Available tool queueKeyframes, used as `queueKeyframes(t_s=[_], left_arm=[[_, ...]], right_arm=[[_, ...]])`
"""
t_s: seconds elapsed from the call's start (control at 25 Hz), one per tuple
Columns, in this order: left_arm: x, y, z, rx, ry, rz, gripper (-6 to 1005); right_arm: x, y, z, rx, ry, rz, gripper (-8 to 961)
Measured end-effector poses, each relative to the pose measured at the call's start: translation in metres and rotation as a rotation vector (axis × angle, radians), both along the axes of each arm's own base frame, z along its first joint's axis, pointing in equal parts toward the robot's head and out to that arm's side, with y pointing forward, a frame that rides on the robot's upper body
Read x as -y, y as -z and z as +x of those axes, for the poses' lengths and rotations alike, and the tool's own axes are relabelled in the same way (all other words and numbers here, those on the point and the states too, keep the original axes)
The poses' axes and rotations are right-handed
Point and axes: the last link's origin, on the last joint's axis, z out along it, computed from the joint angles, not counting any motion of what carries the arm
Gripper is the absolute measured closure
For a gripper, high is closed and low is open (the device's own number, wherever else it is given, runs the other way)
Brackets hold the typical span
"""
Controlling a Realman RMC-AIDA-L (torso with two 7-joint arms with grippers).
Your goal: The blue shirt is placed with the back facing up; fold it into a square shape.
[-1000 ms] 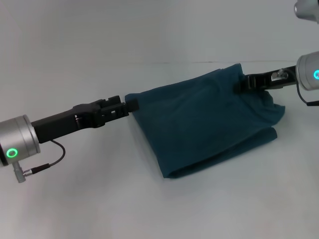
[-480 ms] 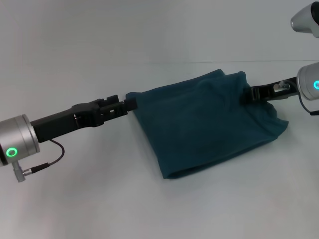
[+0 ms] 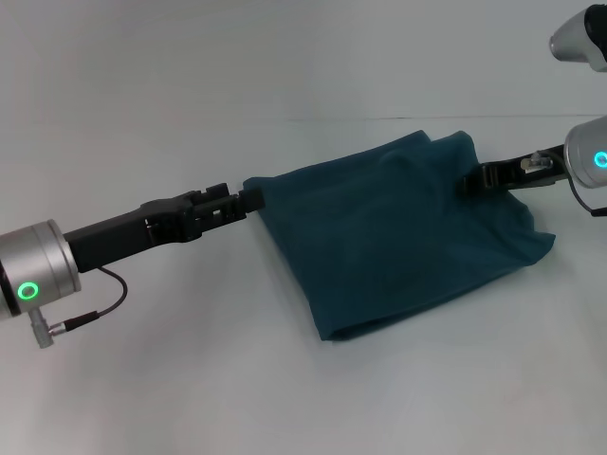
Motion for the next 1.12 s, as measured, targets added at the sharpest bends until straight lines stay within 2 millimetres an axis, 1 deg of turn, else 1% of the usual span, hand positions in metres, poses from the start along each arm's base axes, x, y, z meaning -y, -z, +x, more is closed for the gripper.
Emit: queueKeyframes(t_s=[0.24, 0.32, 0.56, 0.68, 0.8, 0.96, 1.12], left_arm=[[0.000, 0.000, 0.000, 0.001, 0.000, 0.000, 138], [0.000, 0.000, 0.000, 0.001, 0.000, 0.001, 138], [0.000, 0.000, 0.000, 0.003, 0.000, 0.001, 138], [0.000, 0.000, 0.000, 0.005, -0.001, 0.001, 138], [0.000, -0.001, 0.000, 0.012, -0.004, 0.007, 138], [0.001, -0.002, -0.001, 0.013, -0.006, 0.010, 138], [0.000, -0.005, -0.003, 0.019, -0.016, 0.024, 138]], right_arm=[[0.000, 0.000, -0.001, -0.005, 0.004, 0.004, 629], [-0.002, -0.003, -0.001, -0.009, 0.013, 0.022, 509], [-0.010, -0.013, 0.002, 0.019, 0.049, 0.085, 400], [-0.014, -0.016, 0.004, 0.086, 0.074, 0.105, 401], [-0.017, -0.019, 0.005, 0.105, 0.092, 0.129, 402], [-0.021, -0.026, -0.009, 0.023, 0.067, 0.159, 404], [-0.022, -0.026, -0.019, -0.076, 0.043, 0.165, 405]])
